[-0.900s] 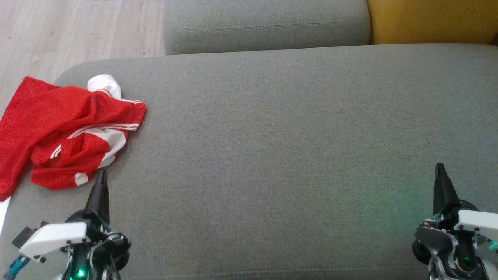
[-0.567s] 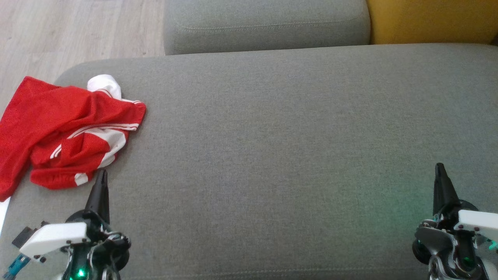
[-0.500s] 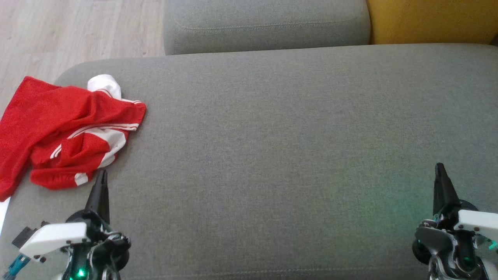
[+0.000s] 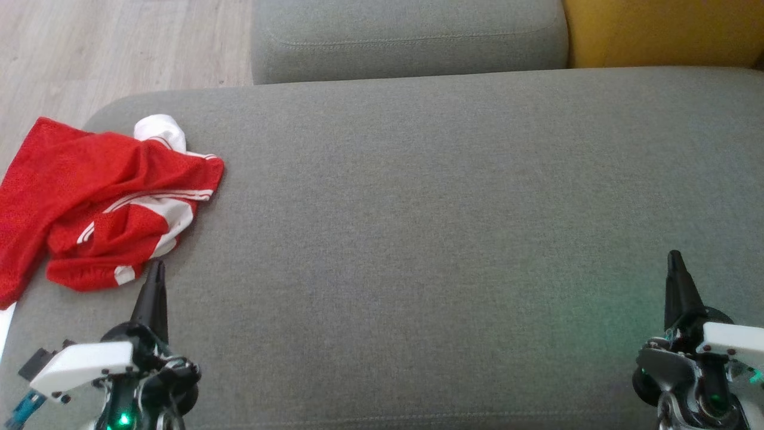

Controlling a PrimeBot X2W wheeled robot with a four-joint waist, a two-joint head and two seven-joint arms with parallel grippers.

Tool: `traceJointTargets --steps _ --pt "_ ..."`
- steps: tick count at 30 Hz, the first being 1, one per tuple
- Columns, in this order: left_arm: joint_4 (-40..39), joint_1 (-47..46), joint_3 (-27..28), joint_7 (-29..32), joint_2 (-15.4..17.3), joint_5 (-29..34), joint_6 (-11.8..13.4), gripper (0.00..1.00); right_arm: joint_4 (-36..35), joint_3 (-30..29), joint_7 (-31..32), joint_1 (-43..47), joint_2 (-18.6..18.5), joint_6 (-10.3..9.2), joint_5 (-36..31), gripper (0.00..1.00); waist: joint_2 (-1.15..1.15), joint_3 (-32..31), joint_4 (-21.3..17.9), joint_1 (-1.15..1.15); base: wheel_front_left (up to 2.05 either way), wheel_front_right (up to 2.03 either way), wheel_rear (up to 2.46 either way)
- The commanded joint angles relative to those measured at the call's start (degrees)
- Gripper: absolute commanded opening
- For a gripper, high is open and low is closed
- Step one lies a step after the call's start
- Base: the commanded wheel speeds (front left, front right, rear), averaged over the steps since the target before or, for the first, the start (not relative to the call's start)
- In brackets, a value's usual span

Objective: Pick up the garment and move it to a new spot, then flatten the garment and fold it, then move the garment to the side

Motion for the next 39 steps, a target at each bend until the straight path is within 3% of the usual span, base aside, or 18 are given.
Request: traceJointTargets --steps 1,4,5,21,39 --pt "-1.71 -3.24 1.98 0.42 0.52 0.65 -0.42 0.0 -1.78 1.22 0.31 -2.98 -0.3 -0.04 -0.16 0.0 0.0 0.0 0.0 0.0 0.0 0.0 0.0" --pt "-1.71 -3.24 1.98 0.42 0.52 0.65 -0.42 0.0 -1.78 1.22 0.31 -2.98 -0.3 -0.04 -0.16 0.0 0.0 0.0 0.0 0.0 0.0 0.0 0.0" --pt "0.21 0.02 -0.04 -0.04 -0.03 -0.04 0.03 1.0 0.16 0.02 -0.02 0.03 0.02 0.0 -0.01 1.0 0.0 0.0 0.0 0.0 0.0 0.0 0.0" --pt "0.11 -0.44 -1.62 -2.13 0.23 1.53 0.0 1.0 -0.65 1.96 -2.28 0.37 -0.25 0.0 -2.73 1.0 0.0 -0.03 0.04 0.0 0.0 0.0 0.0" --pt "-2.79 -3.04 -3.38 -5.37 1.38 14.29 -0.06 1.0 -3.81 3.42 -4.56 -0.57 -1.47 -0.01 -18.62 1.0 0.0 -0.35 0.45 0.0 0.0 0.0 0.0"
